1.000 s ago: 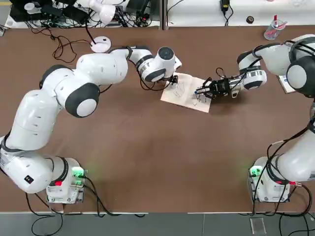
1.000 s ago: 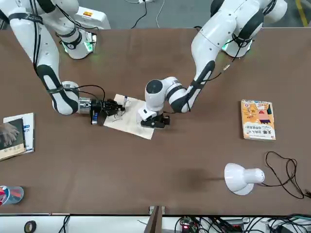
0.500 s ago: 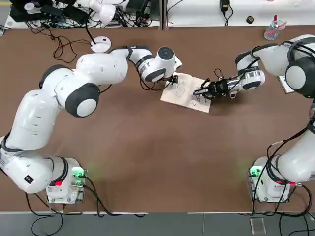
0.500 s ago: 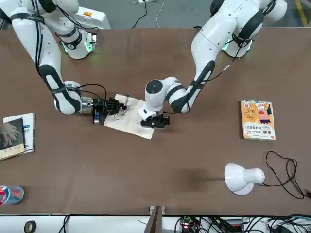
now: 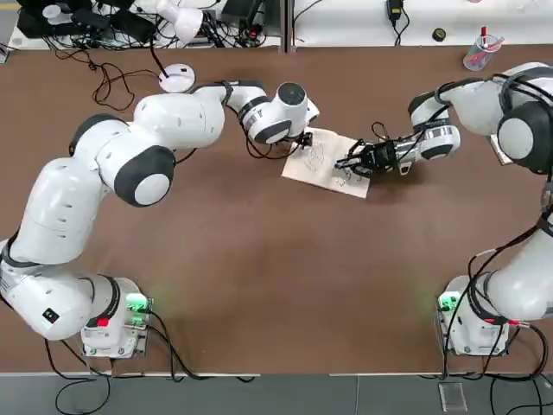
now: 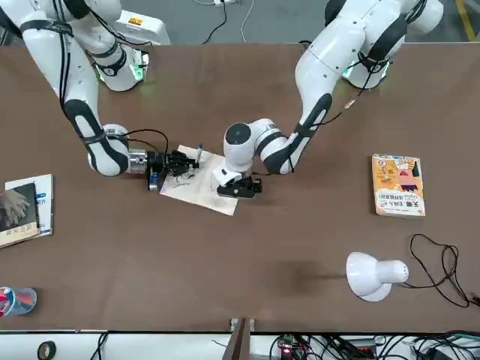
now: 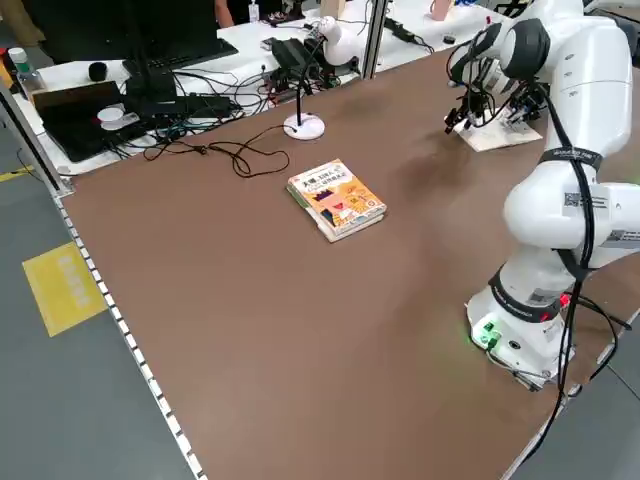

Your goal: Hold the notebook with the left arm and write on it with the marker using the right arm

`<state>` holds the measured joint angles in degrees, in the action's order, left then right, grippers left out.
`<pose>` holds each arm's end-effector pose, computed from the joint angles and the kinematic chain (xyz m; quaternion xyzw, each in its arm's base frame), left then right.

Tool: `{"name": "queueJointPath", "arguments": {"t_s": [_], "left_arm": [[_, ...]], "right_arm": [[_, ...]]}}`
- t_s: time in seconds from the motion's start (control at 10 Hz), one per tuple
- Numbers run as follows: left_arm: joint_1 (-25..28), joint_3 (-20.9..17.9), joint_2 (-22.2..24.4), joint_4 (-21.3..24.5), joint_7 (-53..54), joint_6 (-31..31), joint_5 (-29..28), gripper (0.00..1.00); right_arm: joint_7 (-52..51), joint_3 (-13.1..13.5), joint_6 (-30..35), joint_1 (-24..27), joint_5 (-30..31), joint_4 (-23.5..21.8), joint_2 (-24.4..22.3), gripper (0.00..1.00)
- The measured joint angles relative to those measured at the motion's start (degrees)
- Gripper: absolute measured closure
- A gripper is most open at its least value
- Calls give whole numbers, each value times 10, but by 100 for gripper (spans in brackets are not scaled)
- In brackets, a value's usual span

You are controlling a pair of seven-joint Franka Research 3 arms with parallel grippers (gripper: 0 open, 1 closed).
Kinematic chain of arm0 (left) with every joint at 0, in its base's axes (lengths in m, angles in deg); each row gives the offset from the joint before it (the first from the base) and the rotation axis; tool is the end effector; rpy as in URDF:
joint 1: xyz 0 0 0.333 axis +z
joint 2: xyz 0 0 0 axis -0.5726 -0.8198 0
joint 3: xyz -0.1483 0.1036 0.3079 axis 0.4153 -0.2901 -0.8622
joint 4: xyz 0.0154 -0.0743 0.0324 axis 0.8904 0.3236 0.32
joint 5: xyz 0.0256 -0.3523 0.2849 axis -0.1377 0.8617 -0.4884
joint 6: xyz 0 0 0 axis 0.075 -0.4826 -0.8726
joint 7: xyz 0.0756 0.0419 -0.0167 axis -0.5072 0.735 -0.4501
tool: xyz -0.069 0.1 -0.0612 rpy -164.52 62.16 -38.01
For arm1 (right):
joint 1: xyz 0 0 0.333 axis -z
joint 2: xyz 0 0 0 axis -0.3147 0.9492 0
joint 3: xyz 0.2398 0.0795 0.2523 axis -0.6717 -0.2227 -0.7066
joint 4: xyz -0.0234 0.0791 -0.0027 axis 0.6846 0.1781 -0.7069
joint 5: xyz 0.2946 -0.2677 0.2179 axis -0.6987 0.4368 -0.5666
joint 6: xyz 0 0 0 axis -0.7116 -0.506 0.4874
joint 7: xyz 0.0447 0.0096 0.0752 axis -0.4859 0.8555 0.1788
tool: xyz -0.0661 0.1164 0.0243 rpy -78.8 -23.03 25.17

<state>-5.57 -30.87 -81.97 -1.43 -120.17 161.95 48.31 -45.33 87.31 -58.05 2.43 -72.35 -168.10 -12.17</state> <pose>0.5570 -0.5943 0.1219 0.9928 -0.0816 0.0874 0.0008 0.4850 0.2391 0.0706 -0.7065 0.3899 0.3245 0.4934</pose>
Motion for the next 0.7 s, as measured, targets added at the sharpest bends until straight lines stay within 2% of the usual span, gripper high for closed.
{"name": "queueJointPath", "arguments": {"t_s": [0.7], "left_arm": [[0, 0, 0, 0, 0, 0, 0, 0]], "right_arm": [[0, -1, 0, -15, -16, 0, 1, 83]]}}
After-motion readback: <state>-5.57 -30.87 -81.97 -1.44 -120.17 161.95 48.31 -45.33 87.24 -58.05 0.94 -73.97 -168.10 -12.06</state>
